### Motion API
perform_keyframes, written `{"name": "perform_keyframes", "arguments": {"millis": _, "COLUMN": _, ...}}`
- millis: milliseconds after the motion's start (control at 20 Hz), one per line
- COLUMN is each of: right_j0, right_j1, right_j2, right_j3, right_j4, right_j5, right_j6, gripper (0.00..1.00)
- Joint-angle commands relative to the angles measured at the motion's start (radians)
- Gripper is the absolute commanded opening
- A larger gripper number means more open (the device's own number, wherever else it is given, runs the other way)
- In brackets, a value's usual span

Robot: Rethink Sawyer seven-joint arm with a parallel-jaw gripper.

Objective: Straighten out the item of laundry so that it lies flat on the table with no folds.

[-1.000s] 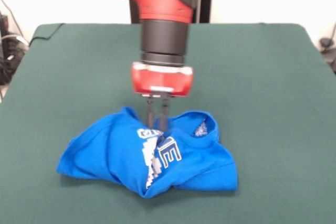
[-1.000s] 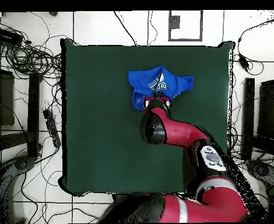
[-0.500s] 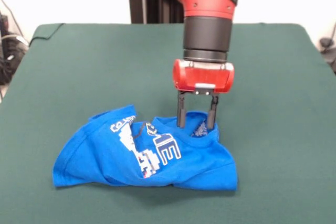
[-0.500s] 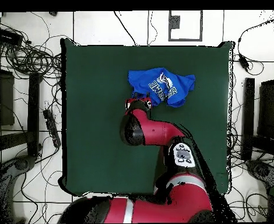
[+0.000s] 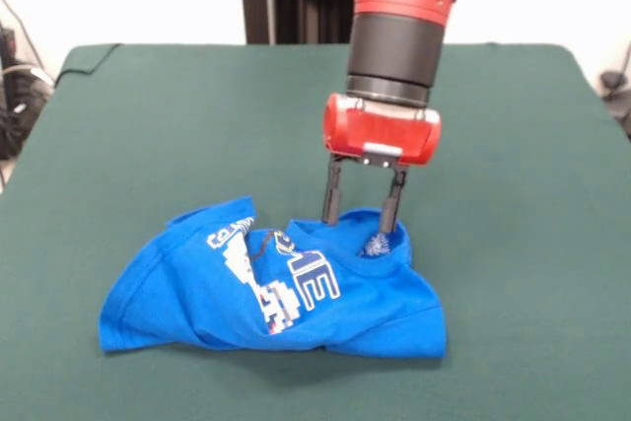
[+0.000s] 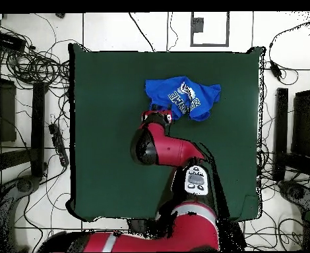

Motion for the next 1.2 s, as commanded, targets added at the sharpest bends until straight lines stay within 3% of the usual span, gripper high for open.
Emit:
{"name": "perform_keyframes", "arguments": {"millis": 50, "right_j0": 0.119, "right_j1": 0.046, "right_j2": -0.008, "right_j3": 0.072, "right_j4": 0.163, "right_j5": 0.237, "right_j6": 0.256, "gripper": 1.00}}
{"name": "perform_keyframes", "arguments": {"millis": 300, "right_j0": 0.126, "right_j1": 0.049, "right_j2": 0.054, "right_j3": 0.097, "right_j4": 0.192, "right_j5": 0.262, "right_j6": 0.253, "gripper": 1.00}}
{"name": "perform_keyframes", "arguments": {"millis": 650, "right_j0": 0.178, "right_j1": 0.066, "right_j2": 0.022, "right_j3": 0.099, "right_j4": 0.228, "right_j5": 0.257, "right_j6": 0.261, "gripper": 1.00}}
{"name": "perform_keyframes", "arguments": {"millis": 1050, "right_j0": 0.138, "right_j1": 0.152, "right_j2": -0.037, "right_j3": 0.033, "right_j4": 0.180, "right_j5": 0.088, "right_j6": 0.207, "gripper": 1.00}}
{"name": "perform_keyframes", "arguments": {"millis": 1200, "right_j0": 0.162, "right_j1": 0.172, "right_j2": -0.072, "right_j3": 0.029, "right_j4": 0.193, "right_j5": 0.020, "right_j6": 0.217, "gripper": 1.00}}
